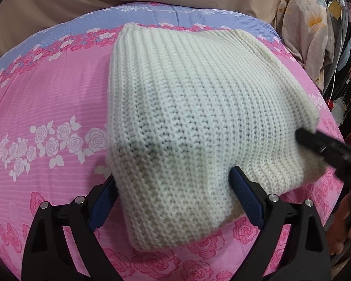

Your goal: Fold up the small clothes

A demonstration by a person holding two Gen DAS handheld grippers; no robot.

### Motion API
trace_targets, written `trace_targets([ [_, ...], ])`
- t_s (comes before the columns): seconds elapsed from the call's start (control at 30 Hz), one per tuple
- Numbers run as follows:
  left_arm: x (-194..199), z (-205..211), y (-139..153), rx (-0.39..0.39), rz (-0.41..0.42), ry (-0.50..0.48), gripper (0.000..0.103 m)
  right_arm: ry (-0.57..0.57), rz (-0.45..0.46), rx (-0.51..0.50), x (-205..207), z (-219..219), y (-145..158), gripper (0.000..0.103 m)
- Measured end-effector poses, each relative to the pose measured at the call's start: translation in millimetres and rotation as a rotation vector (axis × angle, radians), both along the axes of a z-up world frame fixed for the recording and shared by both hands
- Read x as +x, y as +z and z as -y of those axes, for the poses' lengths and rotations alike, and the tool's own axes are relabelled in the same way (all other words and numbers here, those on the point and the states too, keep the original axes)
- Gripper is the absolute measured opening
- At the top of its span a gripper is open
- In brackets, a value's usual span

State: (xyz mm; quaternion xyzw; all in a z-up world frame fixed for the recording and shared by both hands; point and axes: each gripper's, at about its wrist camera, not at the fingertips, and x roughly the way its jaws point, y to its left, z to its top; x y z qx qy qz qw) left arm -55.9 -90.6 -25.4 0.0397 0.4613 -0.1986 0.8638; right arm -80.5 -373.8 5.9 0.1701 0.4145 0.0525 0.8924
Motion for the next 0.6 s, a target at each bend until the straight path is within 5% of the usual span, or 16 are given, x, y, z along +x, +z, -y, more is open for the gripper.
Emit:
trace_targets([
  [0.07,-2.0,-1.7,0.5,0.005,0.001,-0.005,0.09,0.002,0.001,0.043,-3.0,3.2,-2.6,0.04],
  [0.17,-5.9,-7.0,-1.9,0.017,-0.003,-0.011,0.09,-0.017,0.011,-0.047,-8.1,1.4,2.1,0.034],
  [0.27,-8.0,-10.1,-4.7,0.007,-0.004,-0.015,0.091,-0.03,-0.023,-0.021,-2.4,11.3,-17.7,0.051],
  [0.33,-9.0,-10.1,-0.7,0.0,-0.02,-0.016,0.089,-0.027,-0.03,0.046,-4.6,17.2,-14.0,0.052],
  [0.4,-12.4,-12.8,10.4,-0.055,-0.039,-0.036,0.087,-0.026,-0.012,0.057,-9.0,16.9,-4.1,0.052],
  [0.53,-10.9,-16.0,43.7,-0.165,-0.012,-0.043,0.093,-0.05,0.004,0.033,-10.2,13.8,8.6,0.073],
  [0.6,-3.8,-13.3,52.9,-0.18,0.002,-0.032,0.094,-0.06,0.008,0.056,-6.1,14.9,10.8,0.075],
])
